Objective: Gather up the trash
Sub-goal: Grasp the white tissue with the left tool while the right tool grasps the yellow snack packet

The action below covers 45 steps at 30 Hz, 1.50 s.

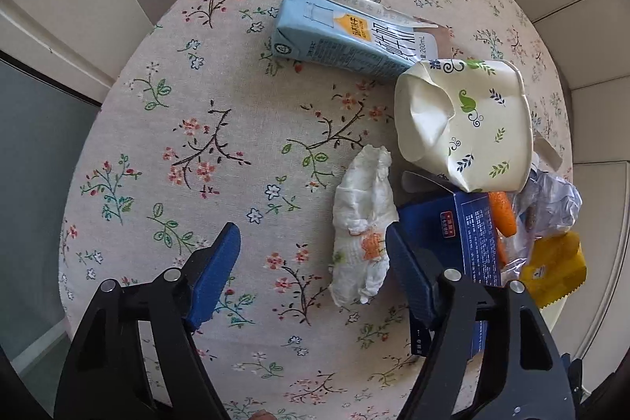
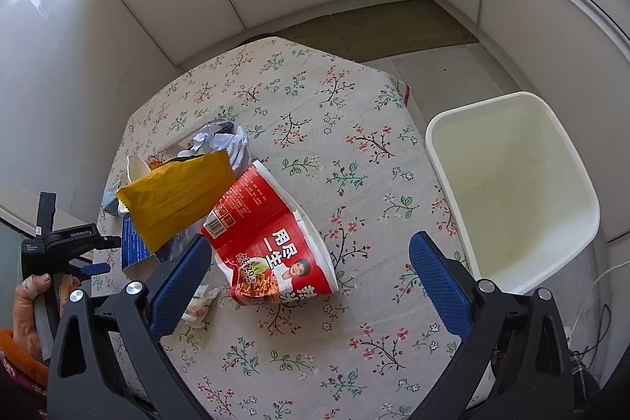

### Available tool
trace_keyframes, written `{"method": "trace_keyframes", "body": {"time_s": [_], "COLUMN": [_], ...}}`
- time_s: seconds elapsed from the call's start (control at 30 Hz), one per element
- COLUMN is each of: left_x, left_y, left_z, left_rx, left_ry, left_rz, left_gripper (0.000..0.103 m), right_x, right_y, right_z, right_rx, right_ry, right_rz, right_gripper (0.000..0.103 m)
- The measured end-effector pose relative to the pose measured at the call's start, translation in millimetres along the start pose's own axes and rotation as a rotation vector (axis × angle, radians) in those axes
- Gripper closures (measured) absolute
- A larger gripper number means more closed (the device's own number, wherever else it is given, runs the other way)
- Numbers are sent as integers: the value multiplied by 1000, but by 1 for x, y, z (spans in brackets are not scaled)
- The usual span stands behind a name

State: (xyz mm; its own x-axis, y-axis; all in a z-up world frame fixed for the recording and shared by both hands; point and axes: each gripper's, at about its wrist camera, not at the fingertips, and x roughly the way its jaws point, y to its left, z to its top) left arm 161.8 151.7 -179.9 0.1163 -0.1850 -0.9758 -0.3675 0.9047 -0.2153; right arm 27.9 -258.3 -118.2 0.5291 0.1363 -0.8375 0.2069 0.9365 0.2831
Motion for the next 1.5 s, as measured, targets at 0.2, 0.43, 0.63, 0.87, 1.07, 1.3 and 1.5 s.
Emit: {"method": "trace_keyframes", "body": {"time_s": [0.2,0.43,0.63,0.87,1.07,1.3,1.5], "left_x": [11,29,22,-21,-66,-68,-65], "left_y": [-5,-18,-39,-28,-21,-14,-15], "left_z": [-2,-10,-18,-21,-29,-35,-34], "left_rx": [9,76,177,181,172,185,197], "left_ry": [29,22,-5,-148,-284,-273,-269], "left_rz": [-47,4,-21,-118,-200,-203,-210], "left_gripper": [31,35,71,71,71,71,71], "right_x": [3,8,13,24,36,68,98], "right_y": [0,4,8,45,107,160,154], "right_z": [-2,-2,2,3,5,15,8], "right_rx": [-7,-23,-10,-93,-216,-311,-304], "right_ry": [6,4,6,53,89,143,266], "right_rz": [-3,5,46,98,88,-60,-71], "right_gripper": [5,5,5,5,6,12,82]}}
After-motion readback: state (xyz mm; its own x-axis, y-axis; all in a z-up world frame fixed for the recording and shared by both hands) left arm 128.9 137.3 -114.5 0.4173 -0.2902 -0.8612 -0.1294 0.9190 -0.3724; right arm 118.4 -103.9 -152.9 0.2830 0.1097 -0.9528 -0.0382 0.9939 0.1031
